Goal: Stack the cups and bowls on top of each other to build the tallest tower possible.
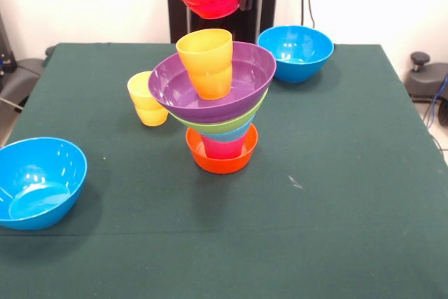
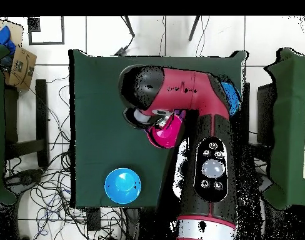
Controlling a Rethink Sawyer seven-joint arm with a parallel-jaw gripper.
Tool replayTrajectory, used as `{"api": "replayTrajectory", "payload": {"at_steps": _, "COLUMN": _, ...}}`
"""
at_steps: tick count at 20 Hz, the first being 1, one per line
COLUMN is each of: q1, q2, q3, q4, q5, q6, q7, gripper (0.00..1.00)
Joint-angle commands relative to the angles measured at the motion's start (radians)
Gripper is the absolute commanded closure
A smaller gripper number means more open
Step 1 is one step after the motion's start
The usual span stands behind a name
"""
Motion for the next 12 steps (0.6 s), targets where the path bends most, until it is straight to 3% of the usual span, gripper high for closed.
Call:
{"api": "replayTrajectory", "payload": {"at_steps": 1, "q1": -0.004, "q2": 0.015, "q3": 0.103, "q4": 0.098, "q5": -0.027, "q6": -0.111, "q7": -0.112, "gripper": 1.0}}
{"api": "replayTrajectory", "payload": {"at_steps": 12, "q1": -0.006, "q2": 0.009, "q3": 0.109, "q4": 0.093, "q5": -0.035, "q6": -0.201, "q7": -0.116, "gripper": 1.0}}
